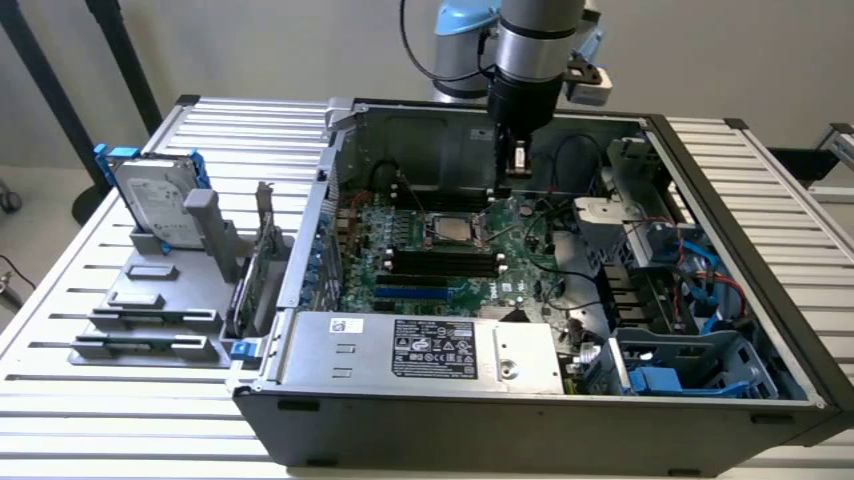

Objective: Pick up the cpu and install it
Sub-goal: 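Close the cpu cover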

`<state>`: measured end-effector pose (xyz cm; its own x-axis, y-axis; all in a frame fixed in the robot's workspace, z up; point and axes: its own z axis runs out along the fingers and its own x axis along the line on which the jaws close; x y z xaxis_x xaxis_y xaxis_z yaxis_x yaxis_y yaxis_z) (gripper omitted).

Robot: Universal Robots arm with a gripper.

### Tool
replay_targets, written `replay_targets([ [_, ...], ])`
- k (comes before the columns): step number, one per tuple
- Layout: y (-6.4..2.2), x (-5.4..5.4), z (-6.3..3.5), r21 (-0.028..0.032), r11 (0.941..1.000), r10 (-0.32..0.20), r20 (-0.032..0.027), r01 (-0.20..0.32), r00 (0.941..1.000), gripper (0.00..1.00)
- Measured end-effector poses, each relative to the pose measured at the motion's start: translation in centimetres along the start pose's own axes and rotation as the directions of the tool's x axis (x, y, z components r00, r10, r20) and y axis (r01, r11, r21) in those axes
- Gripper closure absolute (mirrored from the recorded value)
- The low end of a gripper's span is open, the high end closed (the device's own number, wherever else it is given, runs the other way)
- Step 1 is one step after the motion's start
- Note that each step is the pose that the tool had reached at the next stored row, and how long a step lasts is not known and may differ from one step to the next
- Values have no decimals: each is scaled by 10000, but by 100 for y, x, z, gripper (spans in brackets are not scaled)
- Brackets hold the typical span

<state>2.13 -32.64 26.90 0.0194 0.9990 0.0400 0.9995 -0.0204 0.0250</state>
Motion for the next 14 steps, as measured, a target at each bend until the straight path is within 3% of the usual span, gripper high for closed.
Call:
replay_targets([
  [5, 229, -10, -2, 13, 10000, 4, -120, -4, 9999, 89],
  [8, 351, -22, 1, 21, 10000, 4, -151, -4, 9999, 89],
  [14, 415, -74, 80, 50, 10000, -9, -166, 9, 9999, 89],
])
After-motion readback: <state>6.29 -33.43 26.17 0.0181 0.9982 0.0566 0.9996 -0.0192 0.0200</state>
